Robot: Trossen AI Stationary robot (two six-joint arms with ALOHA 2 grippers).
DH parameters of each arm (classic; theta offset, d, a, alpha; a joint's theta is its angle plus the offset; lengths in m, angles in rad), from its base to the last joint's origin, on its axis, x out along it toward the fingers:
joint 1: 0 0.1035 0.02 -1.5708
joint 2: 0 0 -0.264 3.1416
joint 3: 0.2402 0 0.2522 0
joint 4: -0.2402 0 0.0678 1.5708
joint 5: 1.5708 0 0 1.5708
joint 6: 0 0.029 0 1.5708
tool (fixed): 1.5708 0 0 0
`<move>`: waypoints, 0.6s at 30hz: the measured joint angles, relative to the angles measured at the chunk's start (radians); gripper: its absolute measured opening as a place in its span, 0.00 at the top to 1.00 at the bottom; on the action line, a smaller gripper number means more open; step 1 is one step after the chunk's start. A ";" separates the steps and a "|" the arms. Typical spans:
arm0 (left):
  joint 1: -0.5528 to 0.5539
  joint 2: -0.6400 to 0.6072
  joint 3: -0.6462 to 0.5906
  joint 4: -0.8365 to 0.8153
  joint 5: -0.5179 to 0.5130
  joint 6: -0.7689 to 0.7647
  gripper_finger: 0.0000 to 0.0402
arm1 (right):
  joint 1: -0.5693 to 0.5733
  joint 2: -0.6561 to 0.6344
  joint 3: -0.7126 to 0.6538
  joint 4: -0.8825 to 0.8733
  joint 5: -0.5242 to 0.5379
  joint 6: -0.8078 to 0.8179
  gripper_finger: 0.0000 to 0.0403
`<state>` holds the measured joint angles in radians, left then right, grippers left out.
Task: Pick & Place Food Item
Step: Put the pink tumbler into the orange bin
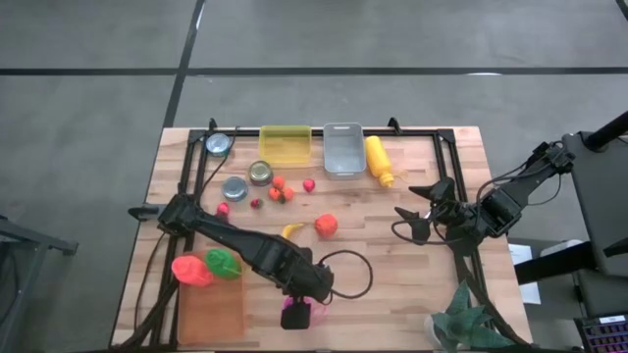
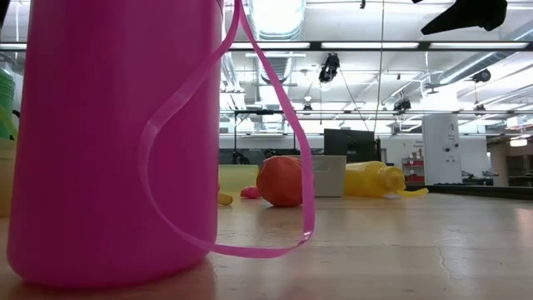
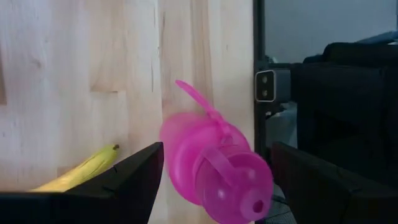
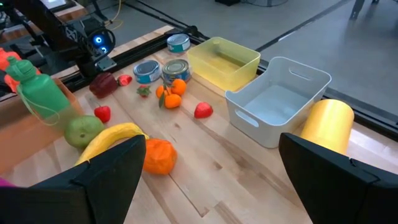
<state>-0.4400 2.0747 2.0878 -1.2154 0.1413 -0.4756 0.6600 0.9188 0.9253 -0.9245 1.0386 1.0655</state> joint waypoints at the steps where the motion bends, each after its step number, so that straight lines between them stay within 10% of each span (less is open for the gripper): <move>1: 0.000 0.000 -0.008 0.001 0.000 -0.001 0.24 | 0.000 0.000 0.000 0.000 0.000 0.000 0.10; 18: 0.003 0.000 -0.066 0.048 -0.004 -0.023 0.24 | 0.000 0.000 0.000 0.000 0.000 0.000 0.10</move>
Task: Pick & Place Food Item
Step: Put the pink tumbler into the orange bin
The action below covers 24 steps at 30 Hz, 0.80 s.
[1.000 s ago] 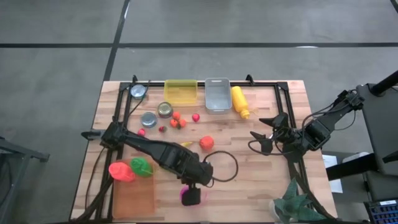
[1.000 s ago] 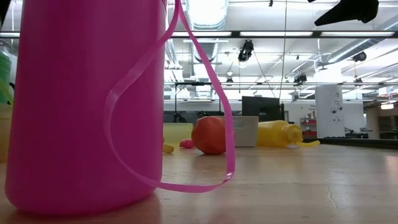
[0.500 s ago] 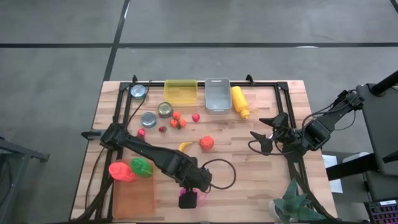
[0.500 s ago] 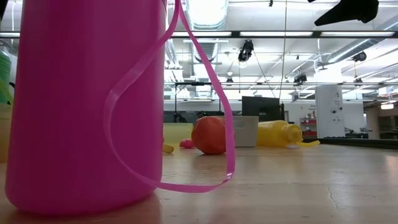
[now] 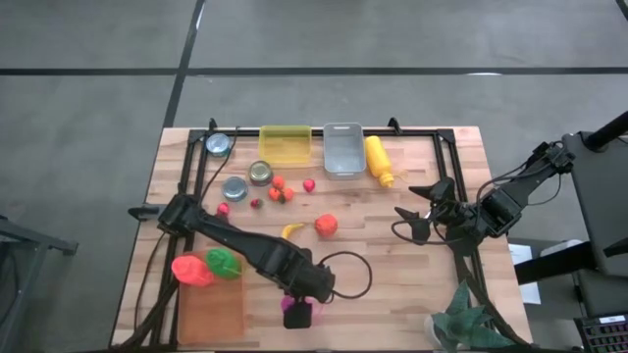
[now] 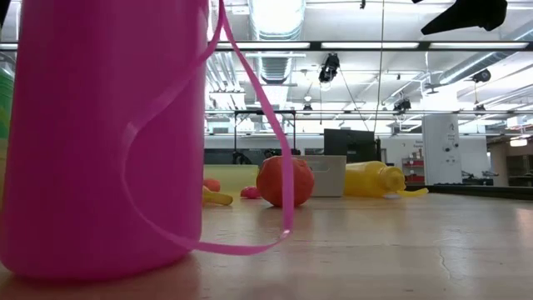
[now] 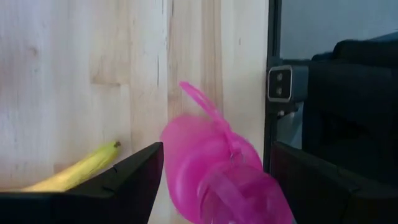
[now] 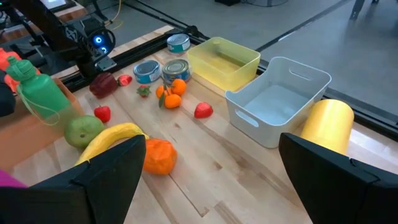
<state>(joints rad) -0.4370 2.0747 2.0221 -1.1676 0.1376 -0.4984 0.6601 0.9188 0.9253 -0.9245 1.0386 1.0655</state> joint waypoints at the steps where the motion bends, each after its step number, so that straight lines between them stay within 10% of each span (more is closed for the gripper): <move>1: 0.000 0.000 0.001 0.012 -0.005 0.000 0.24 | 0.000 0.000 0.000 0.000 0.000 0.000 0.10; 24: 0.000 -0.005 0.010 0.064 -0.060 -0.001 0.24 | 0.000 0.000 0.000 0.000 0.000 0.000 0.10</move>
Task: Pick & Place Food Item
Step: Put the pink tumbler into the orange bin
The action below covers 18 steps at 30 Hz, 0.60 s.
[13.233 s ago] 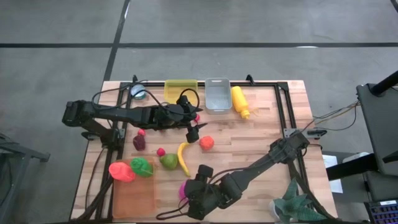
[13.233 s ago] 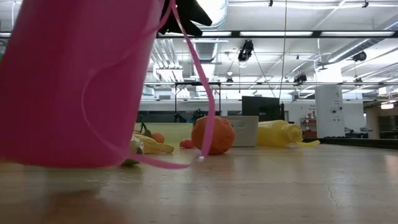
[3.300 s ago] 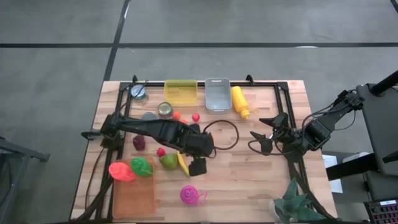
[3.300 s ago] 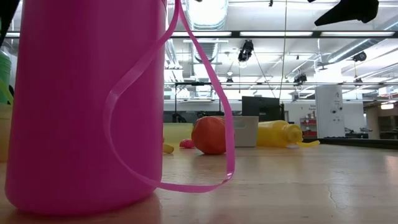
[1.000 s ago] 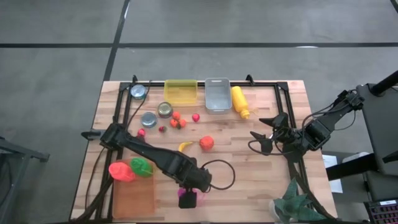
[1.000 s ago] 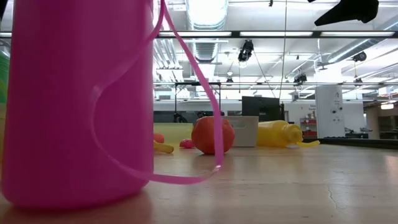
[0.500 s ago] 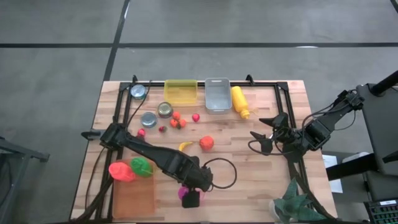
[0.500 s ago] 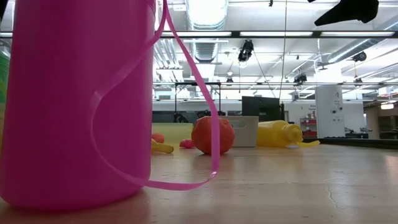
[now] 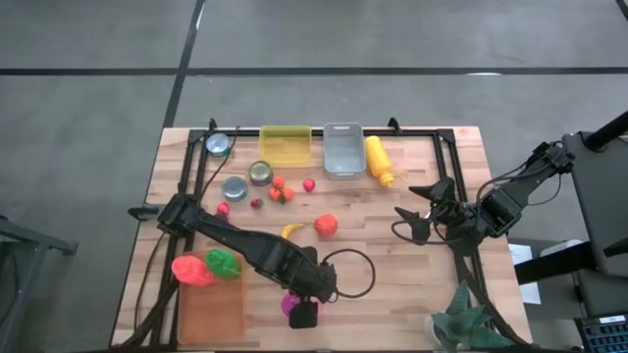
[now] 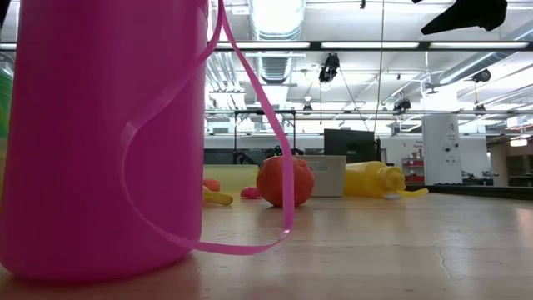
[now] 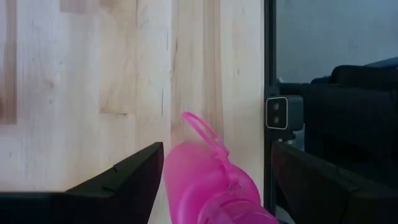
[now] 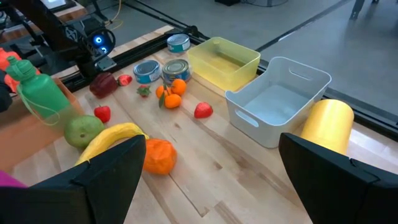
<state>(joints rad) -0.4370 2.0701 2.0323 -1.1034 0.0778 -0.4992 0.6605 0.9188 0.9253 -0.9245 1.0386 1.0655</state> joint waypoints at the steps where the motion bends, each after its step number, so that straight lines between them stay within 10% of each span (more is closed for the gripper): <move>1: 0.000 -0.001 0.000 -0.001 0.001 0.000 0.24 | 0.000 0.000 0.000 0.000 0.000 0.000 0.10; 18: -0.001 -0.003 -0.008 -0.007 0.012 0.001 0.24 | 0.000 0.000 0.000 0.000 0.000 0.000 0.10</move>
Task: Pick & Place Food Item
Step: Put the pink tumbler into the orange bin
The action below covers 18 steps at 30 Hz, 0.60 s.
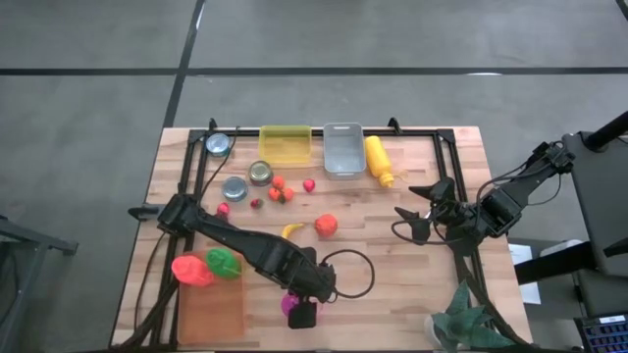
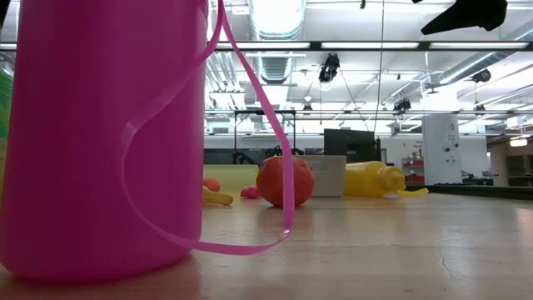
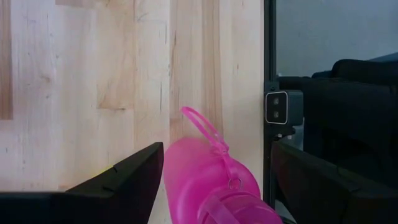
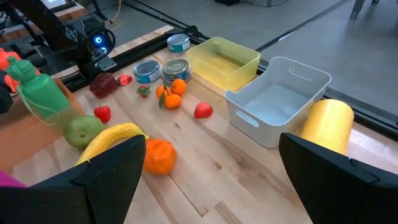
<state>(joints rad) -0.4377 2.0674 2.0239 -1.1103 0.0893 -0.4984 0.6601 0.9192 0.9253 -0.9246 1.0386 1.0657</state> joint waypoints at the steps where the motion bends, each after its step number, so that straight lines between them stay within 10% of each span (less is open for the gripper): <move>1: 0.000 0.000 0.000 0.000 0.000 0.000 0.24 | 0.000 0.000 0.000 0.000 0.000 0.000 0.10; 18: 0.001 -0.004 0.000 0.021 -0.011 0.016 0.03 | 0.000 0.000 0.000 0.000 0.000 0.000 0.10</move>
<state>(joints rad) -0.4370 2.0636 2.0240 -1.0895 0.0787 -0.4820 0.6601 0.9190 0.9253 -0.9245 1.0386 1.0657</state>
